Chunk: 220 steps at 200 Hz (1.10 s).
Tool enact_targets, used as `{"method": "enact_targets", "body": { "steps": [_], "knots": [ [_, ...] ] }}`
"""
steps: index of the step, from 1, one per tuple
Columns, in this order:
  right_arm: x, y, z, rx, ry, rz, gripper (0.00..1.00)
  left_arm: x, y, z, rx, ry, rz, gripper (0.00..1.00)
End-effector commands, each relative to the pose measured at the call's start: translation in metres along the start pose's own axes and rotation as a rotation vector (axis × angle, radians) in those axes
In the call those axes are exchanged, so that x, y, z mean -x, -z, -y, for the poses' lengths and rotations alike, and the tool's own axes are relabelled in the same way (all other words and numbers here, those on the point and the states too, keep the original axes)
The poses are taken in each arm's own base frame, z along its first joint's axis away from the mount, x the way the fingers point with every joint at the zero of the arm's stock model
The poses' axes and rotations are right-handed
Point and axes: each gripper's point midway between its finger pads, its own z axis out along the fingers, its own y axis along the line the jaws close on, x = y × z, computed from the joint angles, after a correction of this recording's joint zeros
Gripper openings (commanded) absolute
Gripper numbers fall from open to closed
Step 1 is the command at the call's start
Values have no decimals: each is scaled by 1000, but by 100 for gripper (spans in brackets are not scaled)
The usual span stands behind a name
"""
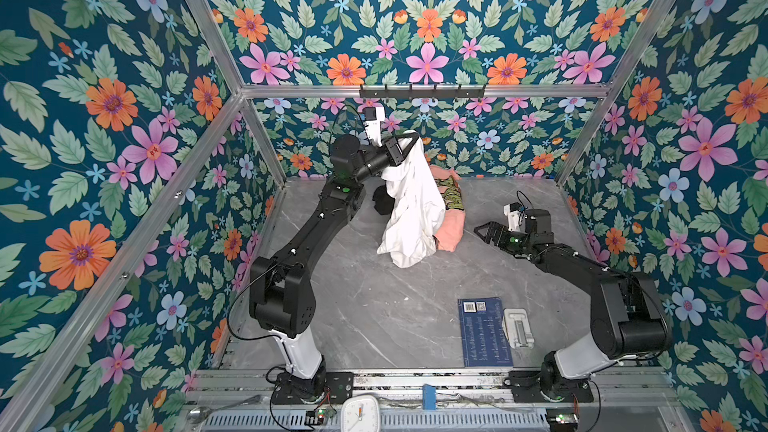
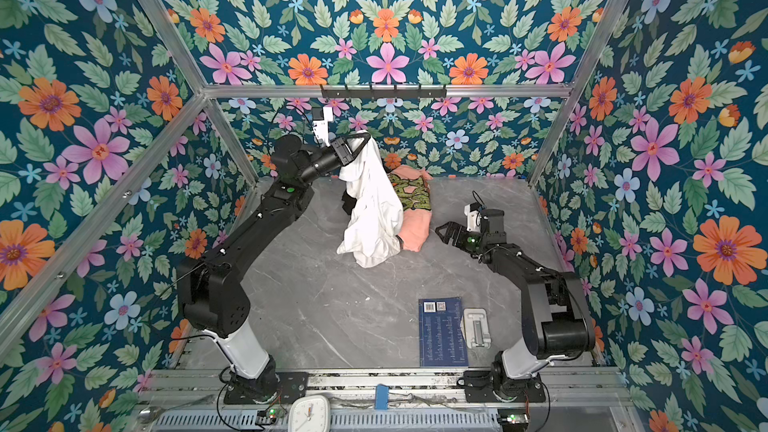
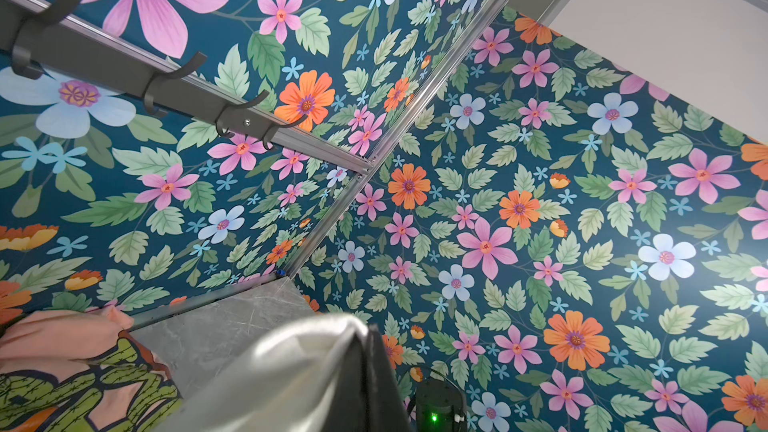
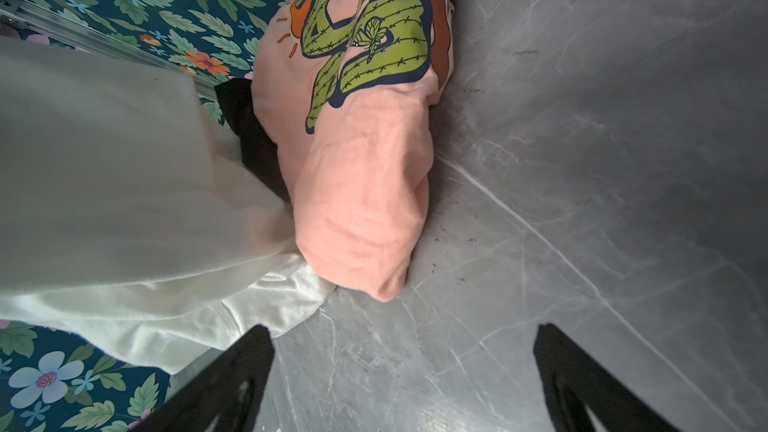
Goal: Pick out a specific cloth from the pile
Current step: 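Lift the white shirt upward with the left gripper out of the pile, then reach the right gripper to the hanging white shirt and grasp its lower edge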
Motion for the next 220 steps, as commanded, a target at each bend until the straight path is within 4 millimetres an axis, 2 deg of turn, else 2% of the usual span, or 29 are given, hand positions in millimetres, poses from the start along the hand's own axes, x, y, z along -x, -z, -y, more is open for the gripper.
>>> {"method": "enact_targets", "body": {
  "steps": [1, 55, 92, 160, 220],
  "knots": [
    [2, 3, -2, -2, 24, 10, 99, 16, 3, 21, -64, -47, 50, 0],
    [3, 6, -5, 5, 25, 15, 99, 21, 5, 27, -73, -52, 65, 0],
    [6, 11, -15, 19, 43, 28, 99, 21, 3, 25, -68, -35, 64, 0],
    [8, 36, -50, 41, 118, 80, 99, 28, 4, 40, -108, -23, 56, 0],
    [13, 50, -81, 91, 160, 106, 99, 39, 11, 57, -145, -2, 67, 0]
  ]
}}
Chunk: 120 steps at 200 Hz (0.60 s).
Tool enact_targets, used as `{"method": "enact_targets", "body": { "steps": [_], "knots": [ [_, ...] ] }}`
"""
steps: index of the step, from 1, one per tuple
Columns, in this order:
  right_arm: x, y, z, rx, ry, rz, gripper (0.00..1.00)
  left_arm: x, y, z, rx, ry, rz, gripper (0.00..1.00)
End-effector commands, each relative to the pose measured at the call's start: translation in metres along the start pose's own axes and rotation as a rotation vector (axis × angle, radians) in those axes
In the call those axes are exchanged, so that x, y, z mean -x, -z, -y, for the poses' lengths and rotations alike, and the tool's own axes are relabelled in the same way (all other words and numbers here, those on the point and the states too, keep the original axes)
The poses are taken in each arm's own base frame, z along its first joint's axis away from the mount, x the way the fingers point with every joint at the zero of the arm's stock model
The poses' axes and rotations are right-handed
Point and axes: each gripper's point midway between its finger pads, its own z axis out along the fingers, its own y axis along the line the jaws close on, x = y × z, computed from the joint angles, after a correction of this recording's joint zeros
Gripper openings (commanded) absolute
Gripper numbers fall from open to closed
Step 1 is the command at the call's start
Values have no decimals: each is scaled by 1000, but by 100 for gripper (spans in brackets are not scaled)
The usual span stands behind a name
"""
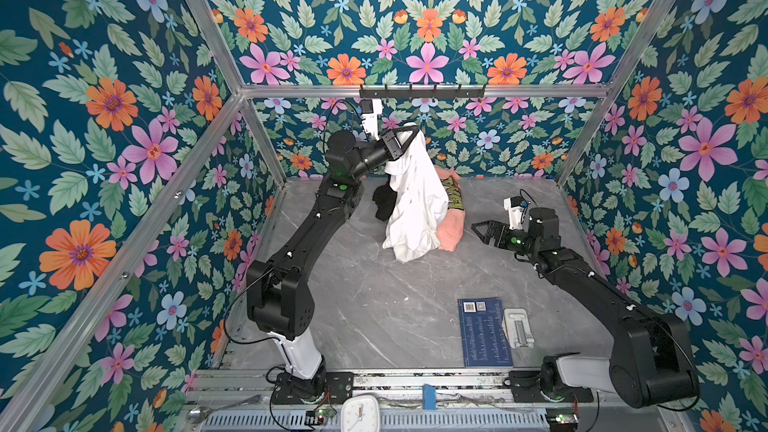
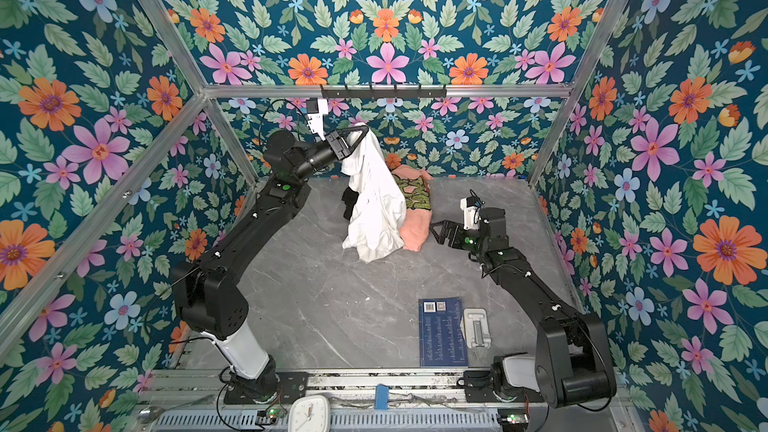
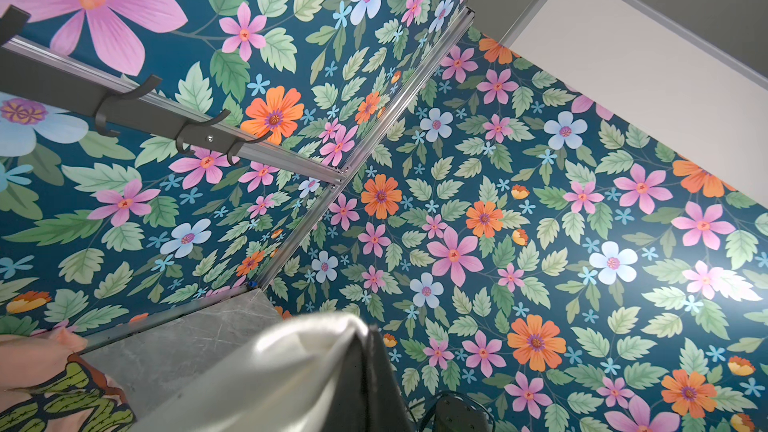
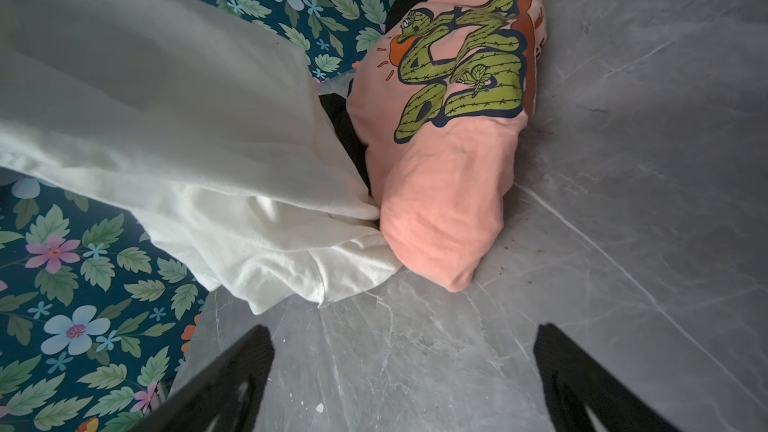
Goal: Pick out a specific cloth from the pile
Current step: 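Reach the right gripper to the hanging white shirt and grasp its lower edge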
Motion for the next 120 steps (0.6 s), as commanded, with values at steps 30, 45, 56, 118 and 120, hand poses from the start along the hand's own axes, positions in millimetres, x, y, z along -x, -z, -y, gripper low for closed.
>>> {"method": "enact_targets", "body": {
  "steps": [30, 45, 56, 118, 120],
  "knots": [
    [15, 11, -29, 53, 53, 42, 99, 27, 7, 38, -103, -17, 50, 0],
    [14, 11, -51, 116, 107, 34, 99, 31, 9, 44, -112, -19, 54, 0],
    [12, 10, -64, 138, 143, 25, 99, 33, 11, 49, -118, -23, 57, 0],
    [-3, 29, -125, 405, 468, 138, 99, 42, 18, 64, -141, -39, 59, 0],
    [-5, 28, -126, 404, 489, 137, 99, 42, 18, 65, -144, -40, 59, 0]
  ]
}}
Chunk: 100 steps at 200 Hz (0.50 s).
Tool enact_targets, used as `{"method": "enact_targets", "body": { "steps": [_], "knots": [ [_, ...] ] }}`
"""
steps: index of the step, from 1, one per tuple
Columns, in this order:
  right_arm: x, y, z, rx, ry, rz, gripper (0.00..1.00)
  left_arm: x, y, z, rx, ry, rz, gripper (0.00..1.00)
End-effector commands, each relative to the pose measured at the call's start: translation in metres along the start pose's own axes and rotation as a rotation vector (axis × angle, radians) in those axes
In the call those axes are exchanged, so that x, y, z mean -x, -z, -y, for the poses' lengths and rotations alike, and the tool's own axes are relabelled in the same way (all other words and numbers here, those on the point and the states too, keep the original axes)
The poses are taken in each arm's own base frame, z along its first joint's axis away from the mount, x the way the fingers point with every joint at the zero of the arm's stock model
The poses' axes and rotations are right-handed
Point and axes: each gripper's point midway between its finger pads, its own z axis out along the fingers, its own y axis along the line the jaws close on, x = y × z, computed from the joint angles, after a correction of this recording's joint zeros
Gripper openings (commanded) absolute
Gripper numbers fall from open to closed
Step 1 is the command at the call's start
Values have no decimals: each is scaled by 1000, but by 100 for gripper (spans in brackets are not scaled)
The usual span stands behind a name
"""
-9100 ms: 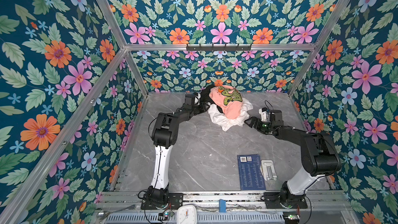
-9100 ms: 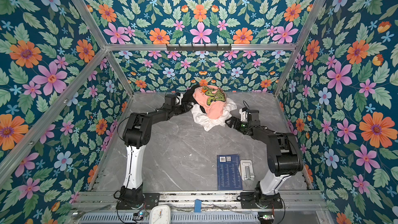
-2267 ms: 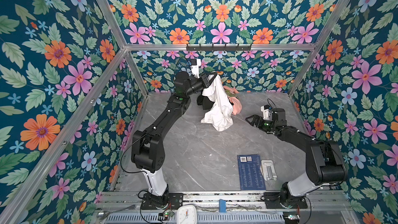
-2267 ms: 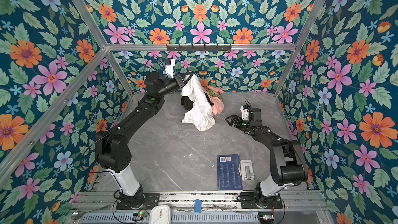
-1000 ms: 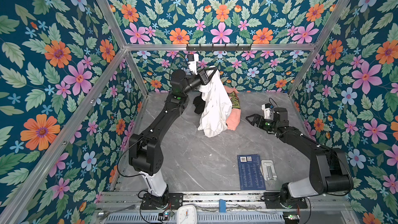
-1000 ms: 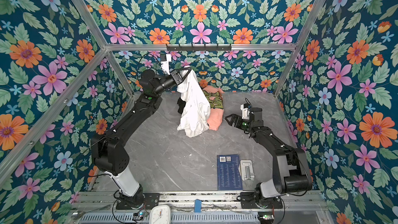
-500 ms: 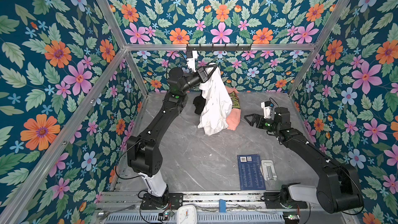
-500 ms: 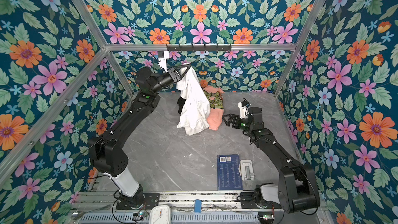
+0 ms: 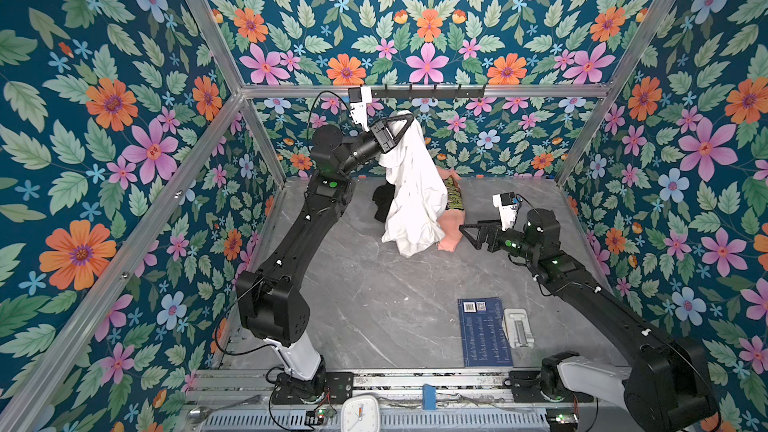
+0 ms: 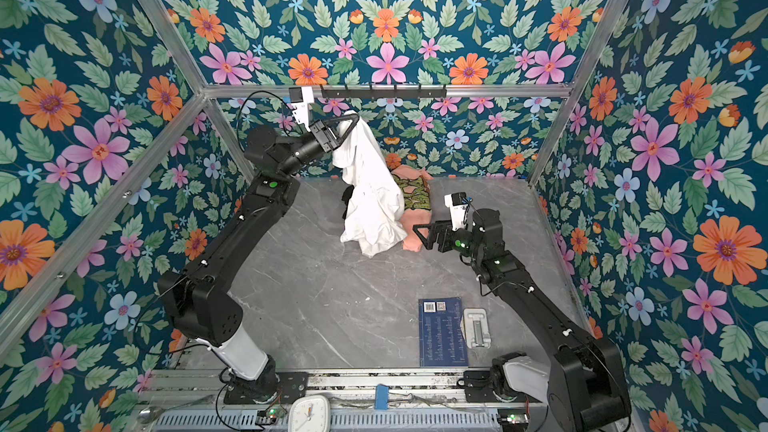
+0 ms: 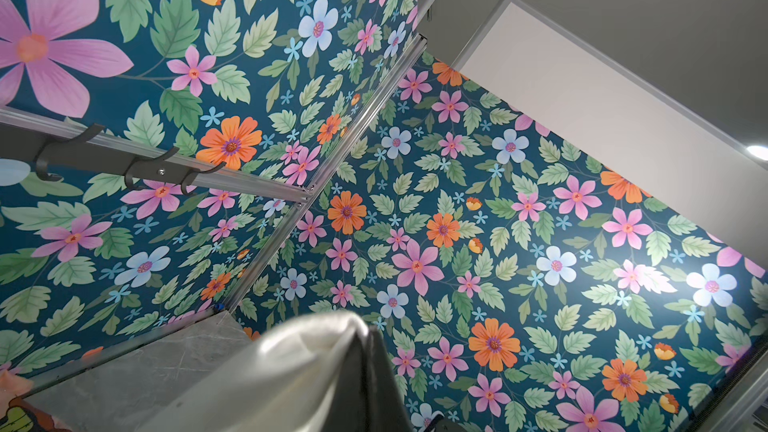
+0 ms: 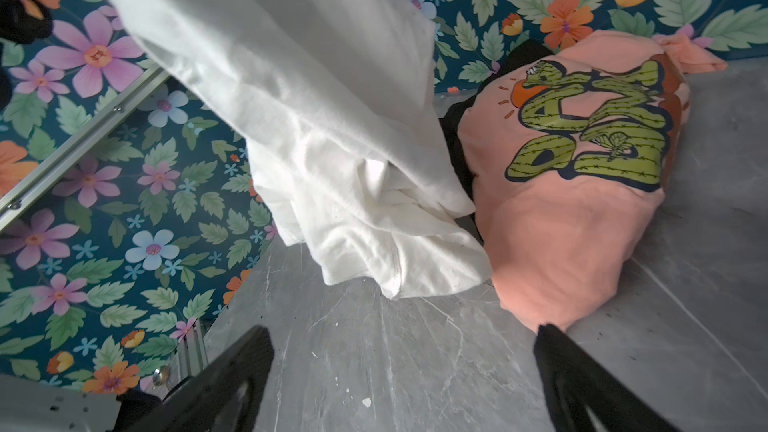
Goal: Pick out a specific cloth from the pile
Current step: 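Reach the right gripper to the hanging white shirt and grasp its lower edge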
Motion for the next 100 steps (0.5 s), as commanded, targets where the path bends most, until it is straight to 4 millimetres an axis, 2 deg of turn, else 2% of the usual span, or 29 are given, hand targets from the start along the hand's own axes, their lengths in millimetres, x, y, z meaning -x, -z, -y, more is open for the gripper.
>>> {"method": "enact_targets", "body": {
  "steps": [1, 20, 35, 76, 100],
  "knots": [
    [9, 0, -38, 147, 257, 58, 99, 11, 2, 24, -66, -53, 26, 0],
    [-3, -10, -50, 112, 419, 38, 99, 12, 3, 29, -82, -53, 29, 0],
    [1, -15, -54, 95, 464, 55, 99, 13, 5, 34, -94, -50, 33, 0],
    [13, -36, -38, 43, 449, 102, 99, 16, 9, 47, -117, -61, 40, 0],
    [14, -51, -36, 54, 440, 113, 99, 18, 11, 54, -136, -59, 48, 0]
  ]
}}
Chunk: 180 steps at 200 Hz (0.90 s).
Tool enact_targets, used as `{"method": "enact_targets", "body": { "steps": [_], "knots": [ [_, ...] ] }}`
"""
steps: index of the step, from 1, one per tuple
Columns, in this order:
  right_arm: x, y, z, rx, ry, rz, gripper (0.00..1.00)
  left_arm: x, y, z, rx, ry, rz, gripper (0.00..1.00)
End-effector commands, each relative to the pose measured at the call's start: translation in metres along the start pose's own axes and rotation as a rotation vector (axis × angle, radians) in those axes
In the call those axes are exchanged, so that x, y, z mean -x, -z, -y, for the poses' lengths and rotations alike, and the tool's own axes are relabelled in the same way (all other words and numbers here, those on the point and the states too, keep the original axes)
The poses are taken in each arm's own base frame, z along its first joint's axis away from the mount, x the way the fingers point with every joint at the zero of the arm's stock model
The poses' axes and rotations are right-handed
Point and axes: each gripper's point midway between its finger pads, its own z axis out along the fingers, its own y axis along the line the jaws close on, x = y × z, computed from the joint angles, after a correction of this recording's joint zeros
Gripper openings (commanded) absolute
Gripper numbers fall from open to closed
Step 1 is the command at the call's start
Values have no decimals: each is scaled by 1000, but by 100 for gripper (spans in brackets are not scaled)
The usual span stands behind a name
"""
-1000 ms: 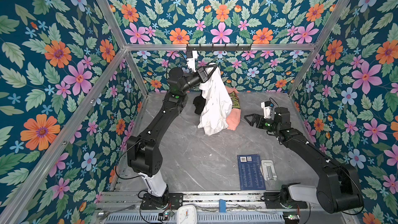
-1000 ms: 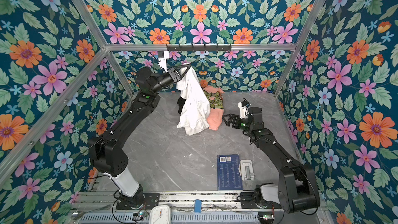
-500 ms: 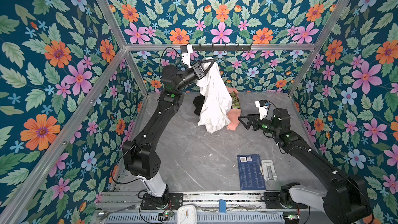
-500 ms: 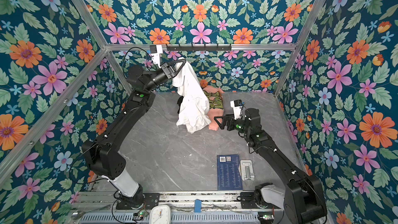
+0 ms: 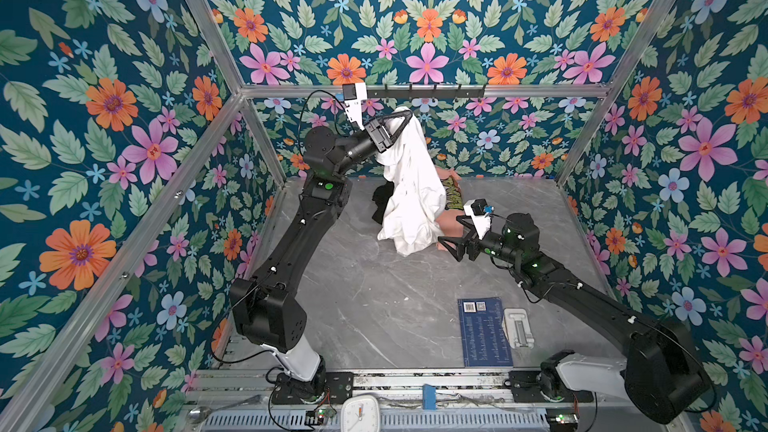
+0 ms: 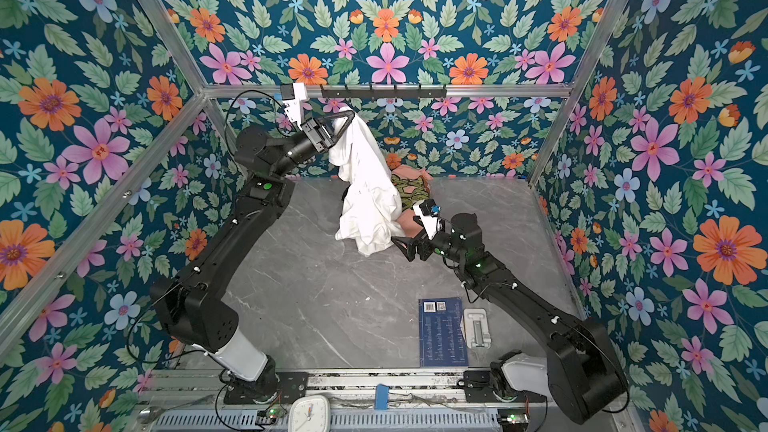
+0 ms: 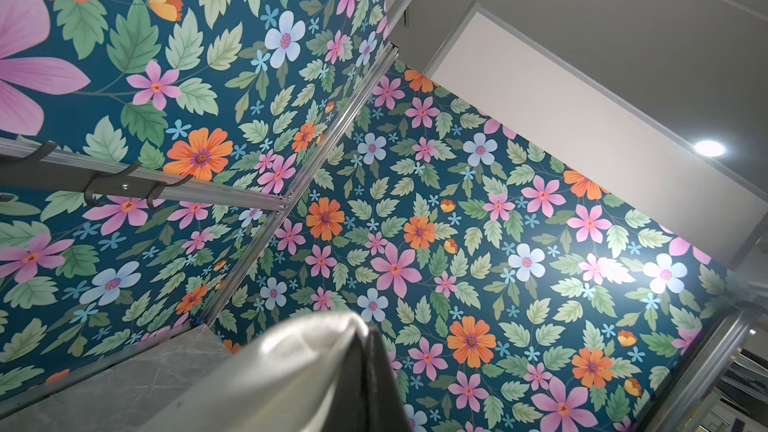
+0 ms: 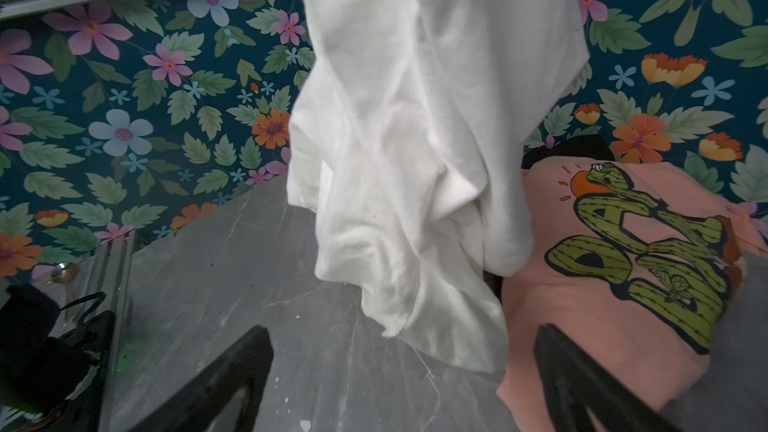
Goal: Pick out a specific cloth from the pile
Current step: 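Reach the right gripper to the hanging white shirt and grasp its lower edge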
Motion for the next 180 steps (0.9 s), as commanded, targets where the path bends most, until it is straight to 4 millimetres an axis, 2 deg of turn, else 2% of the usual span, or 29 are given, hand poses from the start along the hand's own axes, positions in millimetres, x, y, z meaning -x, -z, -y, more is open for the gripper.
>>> {"method": "enact_targets", "body": {
  "steps": [1, 25, 58, 113, 133, 139, 180],
  "knots": [
    [21, -10, 5, -18, 41, 83, 99, 10, 3, 24, -72, -45, 32, 0],
    [20, -28, 0, 6, 49, 88, 99, 11, 4, 28, -83, -42, 38, 0],
    [13, -51, 4, 31, 24, 82, 99, 12, 6, 31, -86, -44, 42, 0],
    [-1, -76, 7, 61, -32, 63, 99, 11, 7, 32, -84, -43, 42, 0],
    [-4, -84, 0, 82, -44, 58, 98, 11, 7, 32, -85, -45, 44, 0],
    [-19, -92, 0, 86, -57, 27, 97, 11, 7, 32, -84, -45, 45, 0],
    [-24, -103, -11, 142, -81, -2, 73, 10, 8, 32, -82, -49, 42, 0]
  ]
}}
